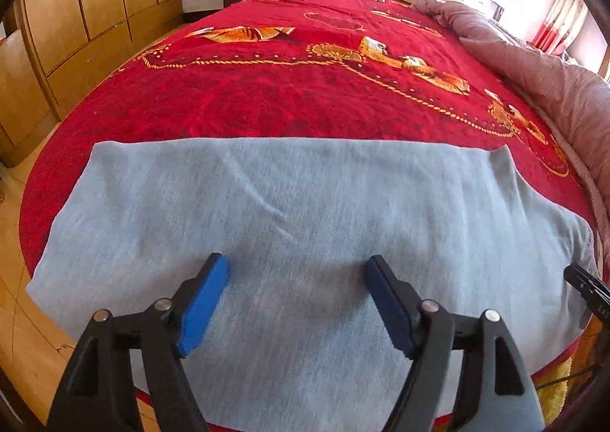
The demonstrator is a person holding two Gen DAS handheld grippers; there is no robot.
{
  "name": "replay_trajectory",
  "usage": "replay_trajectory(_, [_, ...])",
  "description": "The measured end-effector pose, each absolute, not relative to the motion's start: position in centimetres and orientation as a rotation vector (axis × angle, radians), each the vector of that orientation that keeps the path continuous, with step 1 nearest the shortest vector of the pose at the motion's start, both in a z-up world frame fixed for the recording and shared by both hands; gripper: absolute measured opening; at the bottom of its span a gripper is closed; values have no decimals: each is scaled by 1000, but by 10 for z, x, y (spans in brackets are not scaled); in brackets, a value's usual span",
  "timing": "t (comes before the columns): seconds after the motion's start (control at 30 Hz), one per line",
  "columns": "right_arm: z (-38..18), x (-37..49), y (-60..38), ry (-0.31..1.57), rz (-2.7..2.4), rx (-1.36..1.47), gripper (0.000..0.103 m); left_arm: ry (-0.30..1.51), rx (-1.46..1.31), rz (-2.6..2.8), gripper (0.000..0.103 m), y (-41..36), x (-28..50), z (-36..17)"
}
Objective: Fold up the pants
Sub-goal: 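Open both grippers and raise them above the flattened sweatpants, then lower the left gripper onto the folded pants edge and close on it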
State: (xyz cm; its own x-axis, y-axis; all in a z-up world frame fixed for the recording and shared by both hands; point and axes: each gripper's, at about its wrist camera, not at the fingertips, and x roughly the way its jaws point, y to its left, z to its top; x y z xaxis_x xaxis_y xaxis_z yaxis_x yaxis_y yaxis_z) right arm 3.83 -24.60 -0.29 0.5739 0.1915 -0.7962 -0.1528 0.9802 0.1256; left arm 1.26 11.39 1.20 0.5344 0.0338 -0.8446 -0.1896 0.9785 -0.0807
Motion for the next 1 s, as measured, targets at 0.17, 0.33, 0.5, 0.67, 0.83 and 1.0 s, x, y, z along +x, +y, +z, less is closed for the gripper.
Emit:
replay_trajectory(0.17, [5,21,-241,943,169,33,56,980,-154,120,93,112,7,6])
replay_trajectory(0.33, [7,-7,-245,910,153,29,58,978,-142,120,93,113,-5,10])
replay_trajectory(0.5, [-2,-16,-249,905,136,36,59,952,-93,139,93,135,-16,28])
replay_trajectory(0.67, [-13,-8,-245,908,115,62,74,930,-120,234,92,196,-20,37])
replay_trajectory(0.83, [-16,-8,-236,908,109,24,81,937,-131,337,85,256,-18,29])
replay_trajectory(1.0, [-18,-8,-238,900,119,38,83,953,-207,324,81,284,-20,11])
